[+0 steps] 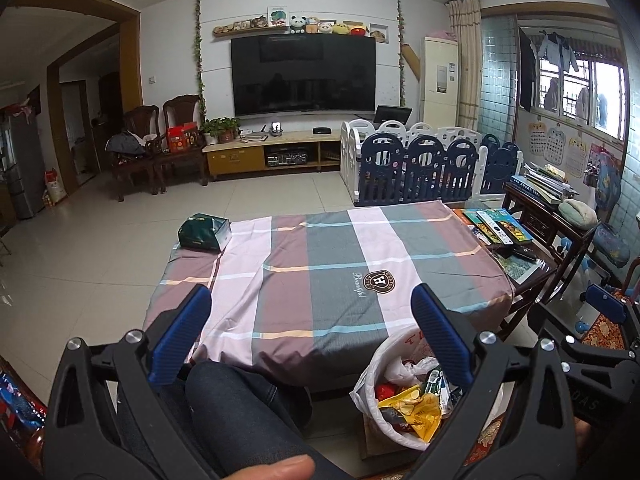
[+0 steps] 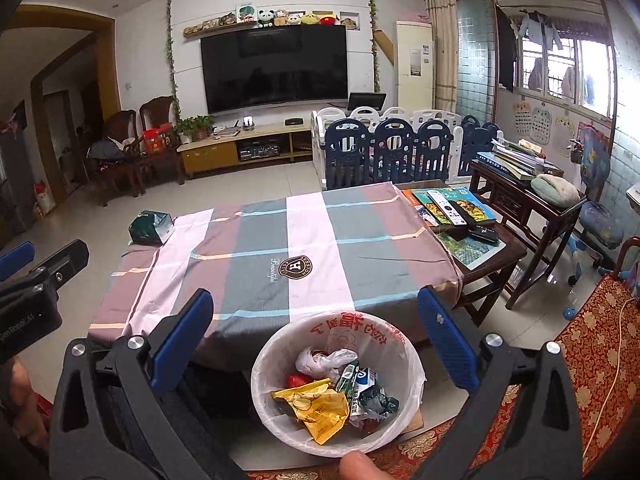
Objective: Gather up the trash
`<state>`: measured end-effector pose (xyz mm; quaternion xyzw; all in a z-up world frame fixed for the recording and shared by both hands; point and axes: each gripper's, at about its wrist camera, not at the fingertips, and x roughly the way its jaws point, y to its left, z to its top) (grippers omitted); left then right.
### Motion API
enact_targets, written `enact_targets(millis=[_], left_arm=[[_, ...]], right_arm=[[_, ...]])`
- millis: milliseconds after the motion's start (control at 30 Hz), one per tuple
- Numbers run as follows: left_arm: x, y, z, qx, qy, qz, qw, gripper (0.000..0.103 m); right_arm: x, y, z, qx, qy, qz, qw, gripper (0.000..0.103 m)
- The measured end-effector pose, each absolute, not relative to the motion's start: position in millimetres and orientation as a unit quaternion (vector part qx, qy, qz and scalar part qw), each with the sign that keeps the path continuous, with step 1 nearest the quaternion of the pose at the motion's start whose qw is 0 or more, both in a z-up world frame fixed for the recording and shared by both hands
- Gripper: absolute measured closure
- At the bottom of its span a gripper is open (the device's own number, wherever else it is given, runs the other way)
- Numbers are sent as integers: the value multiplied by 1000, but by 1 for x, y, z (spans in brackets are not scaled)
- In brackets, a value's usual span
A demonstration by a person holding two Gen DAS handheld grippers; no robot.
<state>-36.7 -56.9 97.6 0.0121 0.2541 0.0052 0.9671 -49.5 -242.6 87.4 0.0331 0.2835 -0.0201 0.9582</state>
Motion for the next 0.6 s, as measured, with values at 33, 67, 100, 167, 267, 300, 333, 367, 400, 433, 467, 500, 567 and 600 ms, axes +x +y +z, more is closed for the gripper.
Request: enact_targets(millis=[33, 67, 100, 167, 267, 300, 333, 367, 400, 433, 467, 500, 567, 600], left_arm=[[-36, -57, 97, 12, 256, 5, 967, 3], [-36, -57, 97, 12, 257, 4, 966, 3], [-36, -57, 96, 12, 259, 3, 966, 3], [-35, -59, 95, 14, 261, 3, 965, 3], [-34, -59, 94, 14, 263, 2, 965, 3], [-34, -60, 93, 15, 263, 2, 965, 3], [-34, -60, 93, 15, 263, 2, 965, 3], [-34, -61, 93, 15, 264, 1, 964, 3], [-34, -61, 93, 15, 265, 0, 964, 3], [-33, -61, 92, 15, 266, 0, 964, 3], [-33, -61, 92, 15, 267, -1, 964, 3], [-32, -60, 92, 15, 268, -2, 963, 3], [-32, -60, 91, 15, 270, -2, 963, 3], [-32, -59, 91, 14, 271, -3, 963, 3]], right_arm=[[-49, -243, 87, 33, 283, -20, 958, 4], [-49, -243, 87, 33, 284, -21, 958, 4], [-49, -243, 87, 34, 285, -21, 958, 4], [-49, -243, 86, 34, 288, -23, 957, 4], [-48, -243, 85, 35, 291, -26, 956, 4], [-47, -243, 84, 35, 291, -26, 956, 4], [-47, -243, 84, 35, 292, -26, 955, 4], [-47, -243, 84, 35, 292, -27, 955, 4], [-47, -243, 84, 35, 292, -26, 955, 4], [-47, -243, 84, 35, 292, -26, 955, 4], [-47, -243, 84, 35, 293, -26, 955, 4], [-48, -243, 84, 35, 293, -26, 955, 4], [-48, -243, 83, 35, 294, -27, 955, 4], [-47, -243, 82, 35, 295, -26, 955, 4]])
